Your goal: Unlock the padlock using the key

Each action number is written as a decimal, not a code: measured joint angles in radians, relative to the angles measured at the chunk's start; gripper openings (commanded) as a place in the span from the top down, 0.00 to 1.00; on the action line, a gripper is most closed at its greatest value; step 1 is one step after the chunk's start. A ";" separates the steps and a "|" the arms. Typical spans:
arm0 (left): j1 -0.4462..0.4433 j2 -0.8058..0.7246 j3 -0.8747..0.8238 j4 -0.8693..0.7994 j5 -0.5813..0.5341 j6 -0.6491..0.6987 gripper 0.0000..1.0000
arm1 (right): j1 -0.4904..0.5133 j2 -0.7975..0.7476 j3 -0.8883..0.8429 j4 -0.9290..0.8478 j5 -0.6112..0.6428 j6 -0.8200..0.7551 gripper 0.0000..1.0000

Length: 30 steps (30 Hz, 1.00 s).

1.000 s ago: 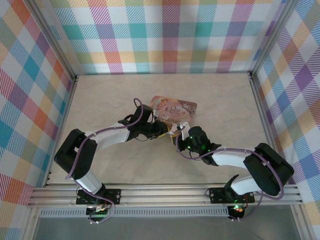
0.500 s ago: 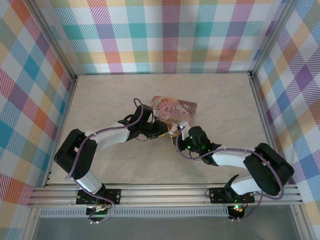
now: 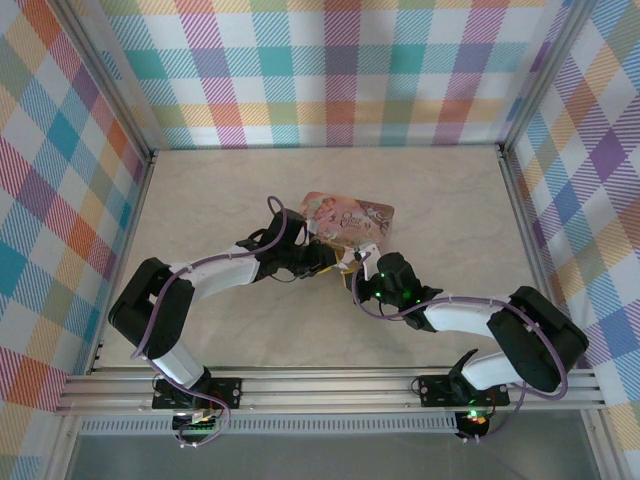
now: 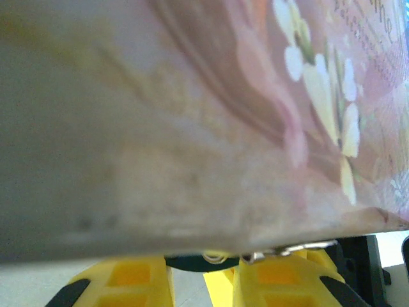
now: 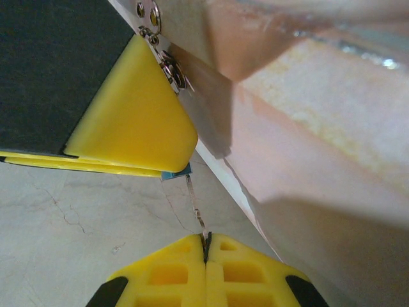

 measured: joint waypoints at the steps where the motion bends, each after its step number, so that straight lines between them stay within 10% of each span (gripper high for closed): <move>1: 0.000 0.000 0.000 0.000 0.000 0.000 0.89 | 0.000 0.000 0.000 0.000 0.000 0.000 0.98; 30: -0.003 0.000 0.011 0.000 0.000 -0.002 0.89 | 0.002 -0.020 -0.005 -0.001 0.018 0.010 0.99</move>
